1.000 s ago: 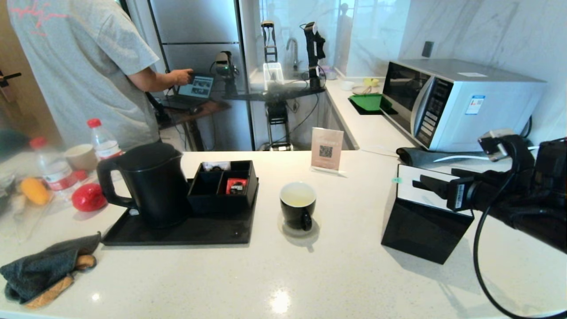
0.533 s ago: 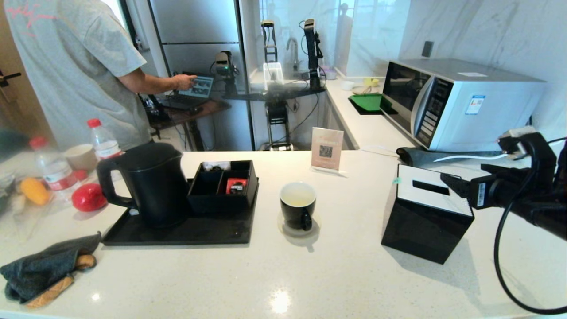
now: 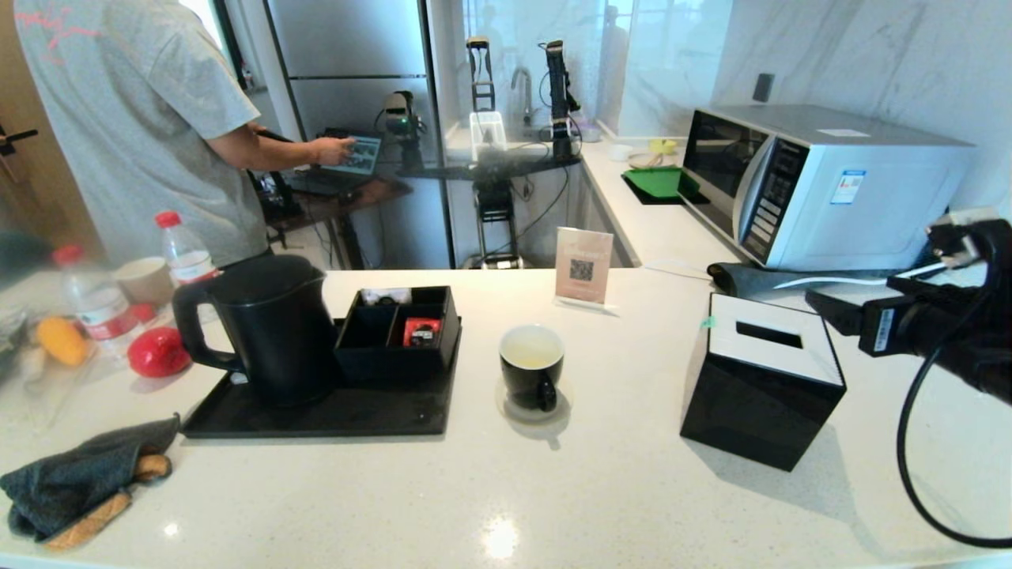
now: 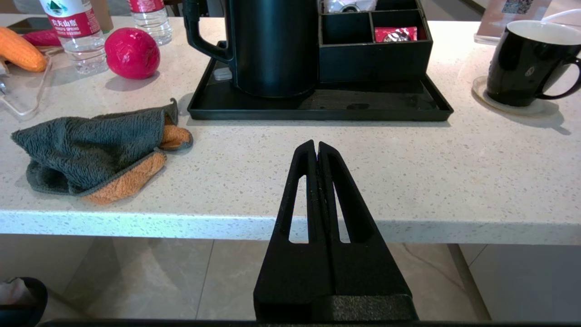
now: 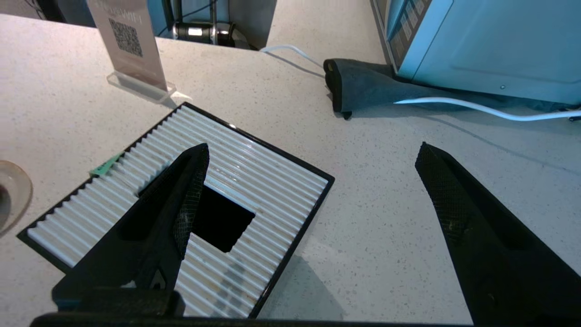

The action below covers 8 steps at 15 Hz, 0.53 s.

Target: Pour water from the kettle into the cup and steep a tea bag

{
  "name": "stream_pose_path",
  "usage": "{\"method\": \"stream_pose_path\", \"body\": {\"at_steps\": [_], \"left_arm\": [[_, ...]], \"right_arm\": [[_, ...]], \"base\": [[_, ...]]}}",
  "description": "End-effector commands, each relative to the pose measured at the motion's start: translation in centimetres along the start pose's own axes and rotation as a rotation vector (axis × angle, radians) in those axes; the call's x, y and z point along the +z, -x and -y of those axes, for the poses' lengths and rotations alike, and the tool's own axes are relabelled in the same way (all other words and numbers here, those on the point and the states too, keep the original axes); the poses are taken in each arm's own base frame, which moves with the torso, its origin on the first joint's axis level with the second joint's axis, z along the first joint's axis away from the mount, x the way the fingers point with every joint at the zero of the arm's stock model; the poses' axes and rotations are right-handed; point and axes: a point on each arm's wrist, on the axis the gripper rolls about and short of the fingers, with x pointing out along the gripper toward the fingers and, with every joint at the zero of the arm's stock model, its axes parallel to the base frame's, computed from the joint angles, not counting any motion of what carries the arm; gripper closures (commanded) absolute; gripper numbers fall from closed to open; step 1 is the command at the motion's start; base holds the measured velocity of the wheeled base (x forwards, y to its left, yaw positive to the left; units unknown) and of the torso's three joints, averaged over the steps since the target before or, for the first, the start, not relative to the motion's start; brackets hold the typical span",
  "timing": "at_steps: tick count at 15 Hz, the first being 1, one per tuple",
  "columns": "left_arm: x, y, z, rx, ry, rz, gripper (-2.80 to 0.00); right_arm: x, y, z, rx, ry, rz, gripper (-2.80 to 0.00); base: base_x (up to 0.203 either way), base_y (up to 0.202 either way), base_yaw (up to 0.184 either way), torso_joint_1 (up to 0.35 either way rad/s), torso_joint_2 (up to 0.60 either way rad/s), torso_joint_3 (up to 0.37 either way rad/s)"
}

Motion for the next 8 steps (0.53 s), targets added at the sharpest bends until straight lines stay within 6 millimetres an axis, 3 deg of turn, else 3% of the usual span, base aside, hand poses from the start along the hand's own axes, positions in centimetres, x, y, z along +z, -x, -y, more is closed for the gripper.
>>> {"method": "stream_pose_path", "body": {"at_steps": [1,6,7,8], "left_arm": [[0.0,0.0,0.0,0.001,0.001,0.001,0.0],[0.0,0.0,0.0,0.001,0.001,0.001,0.0],[0.0,0.0,0.0,0.001,0.001,0.001,0.0],[0.0,0.0,0.0,0.001,0.001,0.001,0.0]], "right_arm": [[0.5,0.6,0.0,0.001,0.0,0.028,-2.8],[0.7,1.1,-0.3,0.013,-0.039,0.039,-2.8],[0.6,1.3,-0.3,0.02,-0.041,0.039,0.0],[0.5,1.7,-0.3,0.029,-0.042,0.04,0.0]], "base": [[0.0,0.0,0.0,0.0,0.0,0.0],[0.0,0.0,0.0,0.0,0.0,0.0],[0.0,0.0,0.0,0.0,0.0,0.0],[0.0,0.0,0.0,0.0,0.0,0.0]]}}
